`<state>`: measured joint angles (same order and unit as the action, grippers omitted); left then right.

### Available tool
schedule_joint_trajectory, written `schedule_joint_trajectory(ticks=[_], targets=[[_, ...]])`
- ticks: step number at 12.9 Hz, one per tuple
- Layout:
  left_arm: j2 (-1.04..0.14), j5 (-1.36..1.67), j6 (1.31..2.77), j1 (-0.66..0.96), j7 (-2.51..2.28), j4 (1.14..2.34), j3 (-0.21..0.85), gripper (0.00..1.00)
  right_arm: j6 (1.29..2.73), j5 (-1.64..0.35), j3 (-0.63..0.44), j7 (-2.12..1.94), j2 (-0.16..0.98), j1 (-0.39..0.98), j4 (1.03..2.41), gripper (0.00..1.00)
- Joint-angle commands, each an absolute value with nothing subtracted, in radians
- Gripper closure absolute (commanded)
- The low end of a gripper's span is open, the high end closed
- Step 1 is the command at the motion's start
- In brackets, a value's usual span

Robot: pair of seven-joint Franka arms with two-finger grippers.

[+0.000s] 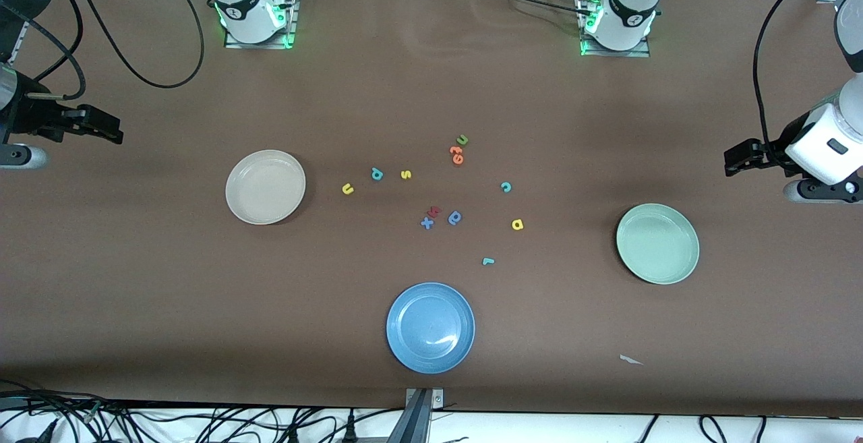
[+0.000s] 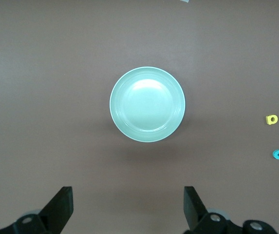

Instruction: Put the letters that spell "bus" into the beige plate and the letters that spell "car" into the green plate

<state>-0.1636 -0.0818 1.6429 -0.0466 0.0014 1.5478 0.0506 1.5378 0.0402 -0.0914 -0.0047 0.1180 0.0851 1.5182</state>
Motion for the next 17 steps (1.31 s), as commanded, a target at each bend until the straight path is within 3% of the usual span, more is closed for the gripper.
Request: schedule_joint_trajectory(ticks=[1, 17], targets=[[-0.156, -0.118, 1.635, -0.051, -0.012, 1.542, 0.051, 0.0, 1.525, 0.02, -0.098, -0.002, 0.097, 0.092, 1.525, 0.0], [-0.101, -0.066, 1.589, -0.144, -0.046, 1.523, 0.043, 0.0, 1.523, 0.02, -0.101, -0.002, 0.098, 0.091, 1.526, 0.0]])
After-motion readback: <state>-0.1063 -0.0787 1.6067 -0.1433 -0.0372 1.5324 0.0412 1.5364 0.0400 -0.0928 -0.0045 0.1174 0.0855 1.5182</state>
